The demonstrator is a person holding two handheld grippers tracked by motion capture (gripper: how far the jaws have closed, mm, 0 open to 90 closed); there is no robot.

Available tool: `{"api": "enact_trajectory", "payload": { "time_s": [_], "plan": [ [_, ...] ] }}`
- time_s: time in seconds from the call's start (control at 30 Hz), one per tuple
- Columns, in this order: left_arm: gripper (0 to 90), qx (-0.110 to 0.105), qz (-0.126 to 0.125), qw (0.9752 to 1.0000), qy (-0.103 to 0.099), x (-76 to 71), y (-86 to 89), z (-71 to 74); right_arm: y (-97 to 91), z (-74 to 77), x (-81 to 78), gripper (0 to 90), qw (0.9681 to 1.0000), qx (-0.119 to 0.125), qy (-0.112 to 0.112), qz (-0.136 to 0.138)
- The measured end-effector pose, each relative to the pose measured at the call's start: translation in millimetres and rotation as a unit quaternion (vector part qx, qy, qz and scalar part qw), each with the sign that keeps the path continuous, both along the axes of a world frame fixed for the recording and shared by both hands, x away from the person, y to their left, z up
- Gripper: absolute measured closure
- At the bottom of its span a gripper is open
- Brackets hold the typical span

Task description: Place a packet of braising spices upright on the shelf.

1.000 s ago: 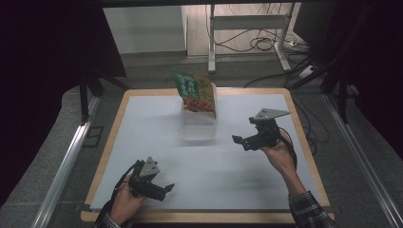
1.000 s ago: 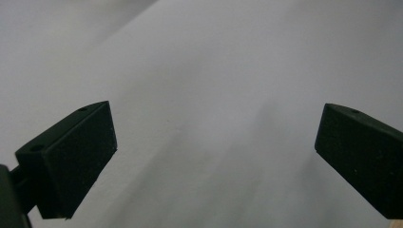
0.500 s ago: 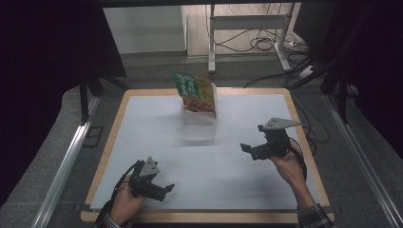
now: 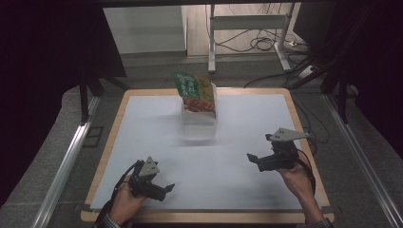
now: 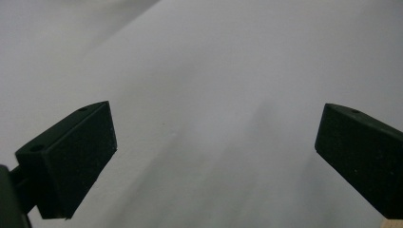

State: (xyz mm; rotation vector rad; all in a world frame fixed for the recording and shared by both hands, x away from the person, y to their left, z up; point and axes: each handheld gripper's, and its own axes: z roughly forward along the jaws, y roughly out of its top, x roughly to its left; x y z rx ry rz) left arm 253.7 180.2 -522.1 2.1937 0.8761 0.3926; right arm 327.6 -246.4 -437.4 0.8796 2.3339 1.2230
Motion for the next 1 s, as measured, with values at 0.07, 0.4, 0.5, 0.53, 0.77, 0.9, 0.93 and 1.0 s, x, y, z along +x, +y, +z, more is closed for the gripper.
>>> {"api": "enact_trajectory", "payload": {
  "time_s": [0.07,0.4,0.5,0.53,0.77,0.9,0.93,1.0],
  "plan": [
    [0.0,-0.001,0.0,1.0,0.0,0.0,0.1,0.0,-3.6,-0.9,-3.6,0.0,1.0,0.002,0.0,-0.003],
    [0.0,0.0,-0.001,1.0,0.001,0.0,-0.4,0.0,-22.4,-10.8,-21.7,0.0,0.9999,-0.005,-0.003,-0.016],
    [0.0,0.0,-0.002,1.0,0.001,0.0,-0.5,-0.2,-30.1,-15.7,-26.3,0.0,0.9997,-0.003,-0.003,-0.023],
    [0.0,0.0,-0.002,1.0,0.001,0.0,-0.6,-0.2,-32.8,-17.5,-27.7,0.0,0.9997,-0.002,-0.003,-0.024],
    [0.0,0.003,-0.002,1.0,0.001,0.1,-0.8,-0.6,-46.2,-36.2,-35.0,0.0,0.999,-0.002,0.008,-0.045],
    [0.0,0.005,-0.003,1.0,0.003,0.2,-1.2,-1.0,-53.0,-45.8,-35.2,0.0,0.9982,0.0,0.029,-0.052],
    [0.0,0.005,-0.003,1.0,0.003,0.2,-1.2,-1.0,-54.6,-47.6,-35.0,0.0,0.9981,-0.001,0.035,-0.052],
    [0.0,0.006,-0.003,1.0,0.003,0.4,-1.3,-1.1,-56.5,-49.5,-34.7,0.0,0.9979,-0.001,0.038,-0.052]
  ]
}}
